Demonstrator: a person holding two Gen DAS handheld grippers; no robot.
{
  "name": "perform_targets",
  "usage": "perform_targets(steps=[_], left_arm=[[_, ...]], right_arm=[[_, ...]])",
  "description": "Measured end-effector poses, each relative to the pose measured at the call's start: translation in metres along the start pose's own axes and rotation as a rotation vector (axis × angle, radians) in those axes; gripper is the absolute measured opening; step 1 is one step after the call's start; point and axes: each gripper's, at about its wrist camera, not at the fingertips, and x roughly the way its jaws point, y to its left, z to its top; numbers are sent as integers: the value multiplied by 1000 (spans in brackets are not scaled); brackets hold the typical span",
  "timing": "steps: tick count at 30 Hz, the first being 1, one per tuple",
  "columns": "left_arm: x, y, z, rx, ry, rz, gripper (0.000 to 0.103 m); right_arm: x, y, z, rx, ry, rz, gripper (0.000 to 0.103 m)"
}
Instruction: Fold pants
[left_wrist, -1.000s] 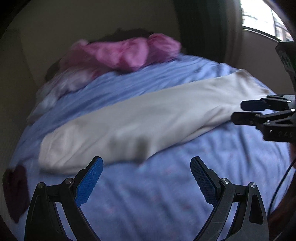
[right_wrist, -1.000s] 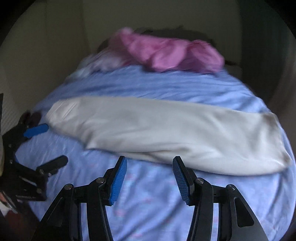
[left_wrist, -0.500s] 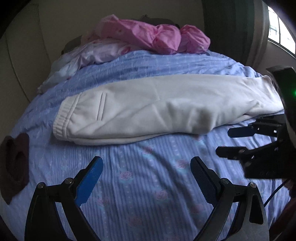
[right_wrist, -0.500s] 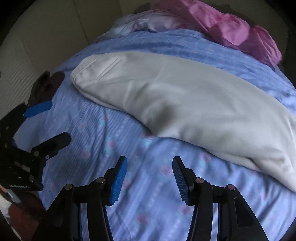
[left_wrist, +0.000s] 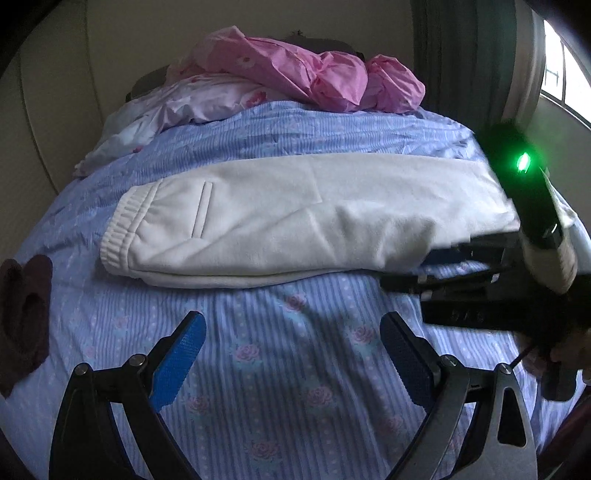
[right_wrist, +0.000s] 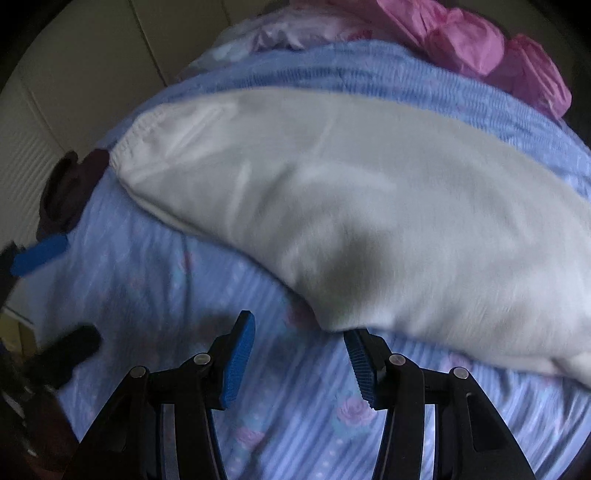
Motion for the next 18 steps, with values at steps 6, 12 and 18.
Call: perform_targets(steps=[6,12,18], left_arm=[[2,7,7,-46,5,19,97],[4,21,10,-115,12,26,96],[8,31,9,-154,33,25,97]], right_arm=[[-4,-13,35,49,-45,18,51],[4,-54,64,257,-47,146,51],[3,-47,62,119,-15,152,51]])
